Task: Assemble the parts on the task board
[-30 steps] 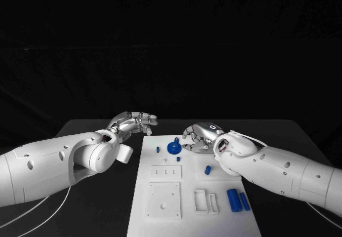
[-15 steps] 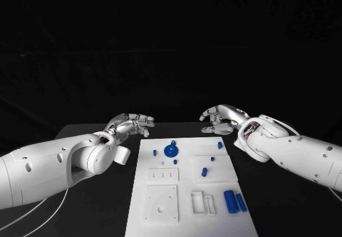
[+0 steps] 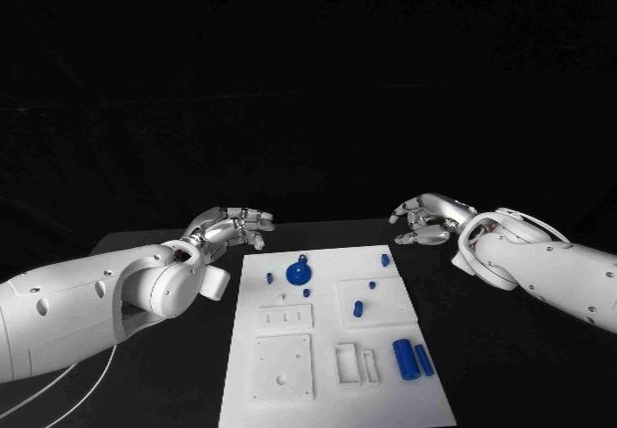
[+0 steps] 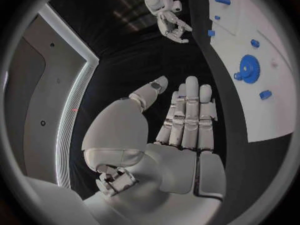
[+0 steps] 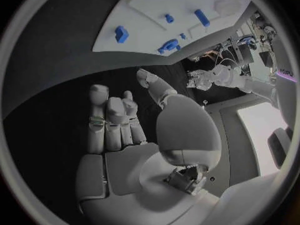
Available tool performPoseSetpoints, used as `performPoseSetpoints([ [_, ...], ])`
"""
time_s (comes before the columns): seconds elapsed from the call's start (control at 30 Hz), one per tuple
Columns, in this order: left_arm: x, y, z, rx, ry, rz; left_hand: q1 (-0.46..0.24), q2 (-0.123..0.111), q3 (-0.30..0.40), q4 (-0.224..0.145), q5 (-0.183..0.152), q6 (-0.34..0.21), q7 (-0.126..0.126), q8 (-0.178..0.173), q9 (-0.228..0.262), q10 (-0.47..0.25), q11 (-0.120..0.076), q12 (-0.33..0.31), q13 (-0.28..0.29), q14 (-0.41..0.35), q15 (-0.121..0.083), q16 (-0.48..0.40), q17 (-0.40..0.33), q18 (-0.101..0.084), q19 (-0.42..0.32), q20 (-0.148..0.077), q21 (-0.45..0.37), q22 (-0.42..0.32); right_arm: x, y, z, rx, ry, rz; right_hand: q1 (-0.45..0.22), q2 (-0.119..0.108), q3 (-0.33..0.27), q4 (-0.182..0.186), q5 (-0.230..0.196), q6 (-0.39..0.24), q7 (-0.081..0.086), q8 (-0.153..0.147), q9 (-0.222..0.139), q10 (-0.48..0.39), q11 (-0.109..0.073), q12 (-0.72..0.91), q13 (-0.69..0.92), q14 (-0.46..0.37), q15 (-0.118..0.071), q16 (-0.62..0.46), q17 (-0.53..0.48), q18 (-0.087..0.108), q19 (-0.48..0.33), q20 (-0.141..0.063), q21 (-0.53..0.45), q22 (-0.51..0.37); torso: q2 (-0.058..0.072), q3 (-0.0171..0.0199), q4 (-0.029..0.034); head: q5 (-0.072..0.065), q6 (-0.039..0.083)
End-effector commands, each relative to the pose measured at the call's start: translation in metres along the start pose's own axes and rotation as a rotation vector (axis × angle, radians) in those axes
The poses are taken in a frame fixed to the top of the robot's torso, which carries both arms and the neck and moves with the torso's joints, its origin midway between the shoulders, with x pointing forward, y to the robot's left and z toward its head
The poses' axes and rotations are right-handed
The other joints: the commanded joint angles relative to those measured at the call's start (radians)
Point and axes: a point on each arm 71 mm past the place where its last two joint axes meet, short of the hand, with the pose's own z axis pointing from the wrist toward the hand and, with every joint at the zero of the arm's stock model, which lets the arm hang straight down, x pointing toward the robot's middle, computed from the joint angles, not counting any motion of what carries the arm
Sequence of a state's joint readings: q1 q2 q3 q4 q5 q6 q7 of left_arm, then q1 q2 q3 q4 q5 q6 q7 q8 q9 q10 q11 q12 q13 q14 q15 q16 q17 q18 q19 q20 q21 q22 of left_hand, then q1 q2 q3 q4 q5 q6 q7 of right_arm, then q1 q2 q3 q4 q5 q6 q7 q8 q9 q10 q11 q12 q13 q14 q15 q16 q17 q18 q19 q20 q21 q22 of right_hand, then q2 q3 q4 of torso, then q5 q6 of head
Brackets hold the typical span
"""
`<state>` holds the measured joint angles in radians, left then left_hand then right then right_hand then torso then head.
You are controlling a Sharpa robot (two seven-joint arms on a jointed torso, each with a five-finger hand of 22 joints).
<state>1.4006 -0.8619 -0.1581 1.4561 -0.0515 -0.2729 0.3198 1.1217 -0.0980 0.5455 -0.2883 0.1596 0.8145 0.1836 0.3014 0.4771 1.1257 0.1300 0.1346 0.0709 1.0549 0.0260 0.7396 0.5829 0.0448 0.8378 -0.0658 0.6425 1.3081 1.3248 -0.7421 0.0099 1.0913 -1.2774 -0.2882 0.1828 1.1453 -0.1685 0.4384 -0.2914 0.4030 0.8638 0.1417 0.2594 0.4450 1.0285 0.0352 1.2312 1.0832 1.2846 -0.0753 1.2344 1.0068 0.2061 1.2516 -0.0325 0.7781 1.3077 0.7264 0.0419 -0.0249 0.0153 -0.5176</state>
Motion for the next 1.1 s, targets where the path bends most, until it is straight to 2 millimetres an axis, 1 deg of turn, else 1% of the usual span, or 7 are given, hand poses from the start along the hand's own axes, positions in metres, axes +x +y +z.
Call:
performPoseSetpoints([
  [0.03, 0.002, 0.000, 0.000, 0.011, 0.020, -0.006, -0.010, -0.001, 0.001, 0.004, -0.004, -0.006, 0.001, -0.006, 0.001, 0.000, 0.004, -0.003, 0.001, -0.005, 0.001, 0.007, -0.001, 0.019, -0.003, -0.007, 0.007, 0.012, 0.010, -0.006, -0.003, -0.009, 0.063, -0.030, 0.014, 0.000, -0.003, -0.002, 0.015, 0.004, 0.009, 0.000, -0.002, -0.007, 0.001, -0.005, -0.001, -0.006, 0.001, -0.005, 0.001, 0.056, -0.005, 0.003, -0.004, 0.017, 0.000, 0.0015, -0.0004, -0.008, -0.001],
  [0.07, 0.002, 0.000, 0.000, 0.010, 0.020, -0.006, -0.010, -0.001, 0.001, 0.004, -0.004, -0.006, 0.001, -0.006, 0.001, 0.000, 0.004, -0.003, 0.001, -0.005, 0.001, 0.007, -0.001, 0.019, -0.003, -0.007, 0.007, 0.012, 0.012, -0.008, -0.004, -0.003, 0.069, -0.029, 0.016, -0.002, -0.004, -0.002, 0.015, 0.001, 0.009, -0.002, -0.003, -0.009, 0.002, -0.006, -0.002, -0.007, 0.002, -0.006, 0.001, 0.056, -0.006, 0.003, -0.005, 0.017, 0.000, 0.0023, -0.0007, -0.009, -0.001],
  [0.27, 0.001, 0.001, 0.000, 0.009, 0.019, -0.007, -0.010, -0.001, 0.001, 0.004, -0.005, -0.006, 0.001, -0.006, 0.001, 0.000, 0.004, -0.003, 0.001, -0.006, 0.001, 0.007, -0.001, 0.019, -0.003, -0.007, 0.007, 0.012, 0.024, -0.014, -0.004, 0.018, 0.093, -0.011, 0.019, -0.011, -0.015, -0.001, 0.006, -0.024, 0.019, -0.017, -0.011, -0.020, 0.011, -0.009, -0.003, -0.014, 0.010, -0.010, 0.002, 0.056, -0.014, 0.009, -0.009, 0.017, 0.001, -0.0028, 0.0026, -0.013, -0.003],
  [0.47, 0.001, 0.001, 0.000, 0.009, 0.020, -0.007, -0.010, -0.001, 0.001, 0.004, -0.005, -0.006, 0.001, -0.006, 0.001, 0.000, 0.004, -0.003, 0.001, -0.006, 0.001, 0.007, -0.002, 0.019, -0.003, -0.007, 0.007, 0.012, 0.035, -0.015, -0.001, 0.027, 0.122, -0.003, 0.022, -0.010, -0.017, -0.001, 0.013, -0.043, 0.027, -0.027, -0.017, -0.029, 0.019, -0.008, -0.003, -0.016, 0.018, -0.011, 0.003, 0.056, -0.019, 0.010, -0.011, 0.017, 0.002, -0.0028, 0.0025, -0.011, -0.005],
  [0.57, 0.000, 0.001, -0.001, 0.005, 0.016, -0.005, -0.010, -0.001, 0.001, 0.003, -0.005, -0.006, 0.001, -0.006, 0.001, 0.000, 0.004, -0.003, 0.001, -0.006, 0.001, 0.007, -0.002, 0.019, -0.003, -0.007, 0.007, 0.012, 0.042, -0.016, -0.001, 0.027, 0.131, -0.009, 0.024, -0.009, -0.017, -0.001, 0.024, -0.047, 0.029, -0.028, -0.018, -0.033, 0.021, -0.007, -0.003, -0.018, 0.020, -0.012, 0.004, 0.056, -0.021, 0.011, -0.012, 0.018, 0.002, -0.0048, 0.0054, -0.012, -0.009],
  [0.83, 0.000, 0.001, -0.001, 0.005, 0.016, -0.004, -0.009, -0.001, 0.001, 0.003, -0.005, -0.006, 0.001, -0.006, 0.002, -0.001, 0.004, -0.003, 0.000, -0.006, 0.001, 0.007, -0.002, 0.020, -0.004, -0.007, 0.007, 0.012, 0.049, -0.019, -0.002, 0.035, 0.149, -0.016, 0.028, -0.011, -0.010, -0.001, 0.074, -0.049, 0.031, -0.029, -0.020, -0.041, 0.023, -0.005, -0.003, -0.022, 0.022, -0.013, 0.005, 0.056, -0.026, 0.014, -0.013, 0.019, 0.002, -0.0046, 0.0060, -0.013, -0.014],
  [1.1, 0.000, 0.001, 0.000, 0.005, 0.018, -0.005, -0.009, -0.001, 0.001, 0.003, -0.005, -0.007, 0.001, -0.006, 0.002, -0.001, 0.004, -0.004, 0.000, -0.006, 0.001, 0.008, -0.003, 0.020, -0.004, -0.007, 0.007, 0.012, 0.051, -0.019, 0.000, 0.038, 0.134, -0.017, 0.017, -0.009, -0.017, 0.000, 0.040, -0.050, 0.032, -0.028, -0.020, -0.043, 0.024, -0.001, -0.004, -0.022, 0.023, -0.012, 0.007, 0.056, -0.025, 0.014, -0.011, 0.019, 0.004, -0.0043, 0.0055, -0.014, -0.018],
])
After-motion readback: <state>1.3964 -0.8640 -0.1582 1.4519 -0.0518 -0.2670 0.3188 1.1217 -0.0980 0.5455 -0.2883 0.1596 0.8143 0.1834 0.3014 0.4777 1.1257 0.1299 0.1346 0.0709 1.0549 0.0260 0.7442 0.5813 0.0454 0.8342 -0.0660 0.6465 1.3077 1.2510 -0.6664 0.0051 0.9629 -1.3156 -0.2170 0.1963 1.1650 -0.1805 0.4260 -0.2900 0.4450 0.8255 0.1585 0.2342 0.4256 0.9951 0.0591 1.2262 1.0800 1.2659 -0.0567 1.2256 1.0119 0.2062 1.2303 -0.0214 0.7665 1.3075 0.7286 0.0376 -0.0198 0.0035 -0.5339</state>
